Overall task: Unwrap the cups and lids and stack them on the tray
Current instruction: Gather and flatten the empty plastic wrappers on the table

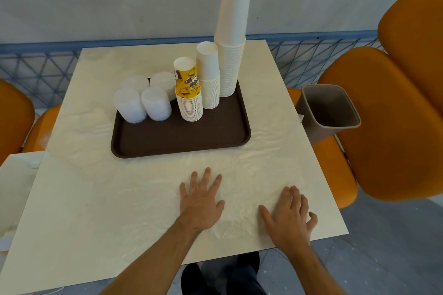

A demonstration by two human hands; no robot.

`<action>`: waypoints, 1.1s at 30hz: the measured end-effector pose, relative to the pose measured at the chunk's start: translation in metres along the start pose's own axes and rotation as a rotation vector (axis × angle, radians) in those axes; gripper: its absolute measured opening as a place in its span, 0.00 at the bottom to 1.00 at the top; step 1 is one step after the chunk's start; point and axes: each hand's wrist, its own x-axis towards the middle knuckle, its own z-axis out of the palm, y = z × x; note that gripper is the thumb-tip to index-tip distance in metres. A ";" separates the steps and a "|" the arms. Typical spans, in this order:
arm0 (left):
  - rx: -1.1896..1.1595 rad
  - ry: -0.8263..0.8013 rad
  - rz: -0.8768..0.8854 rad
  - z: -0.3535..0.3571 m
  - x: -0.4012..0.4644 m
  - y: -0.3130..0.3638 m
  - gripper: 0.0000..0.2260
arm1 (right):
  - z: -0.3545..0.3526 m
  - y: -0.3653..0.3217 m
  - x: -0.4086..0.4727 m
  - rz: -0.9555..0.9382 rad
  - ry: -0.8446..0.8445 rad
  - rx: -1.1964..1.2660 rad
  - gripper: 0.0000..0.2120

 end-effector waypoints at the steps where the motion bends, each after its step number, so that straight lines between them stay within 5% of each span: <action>1: 0.000 -0.002 -0.005 0.001 0.000 0.000 0.31 | -0.001 -0.001 0.001 -0.004 0.003 0.005 0.42; 7: -0.142 -0.008 -0.039 -0.009 0.003 -0.002 0.33 | -0.011 -0.004 0.004 -0.044 0.004 0.044 0.36; 11: -0.362 -0.010 -0.047 -0.022 -0.001 -0.003 0.31 | -0.021 -0.016 0.009 -0.213 0.040 0.306 0.27; 15: -0.557 -0.038 -0.031 -0.042 -0.018 -0.004 0.28 | -0.041 -0.052 0.022 -0.056 -0.196 0.875 0.18; 22: -0.619 -0.142 0.095 -0.055 -0.049 0.013 0.25 | -0.058 -0.098 0.050 0.199 -0.658 1.168 0.30; 27: -0.529 -0.185 0.293 -0.039 -0.050 0.037 0.27 | -0.061 -0.083 0.055 0.104 -0.379 0.959 0.04; 33: -0.320 -0.038 0.228 -0.009 -0.038 0.032 0.28 | -0.064 -0.015 0.054 0.141 -0.256 0.984 0.05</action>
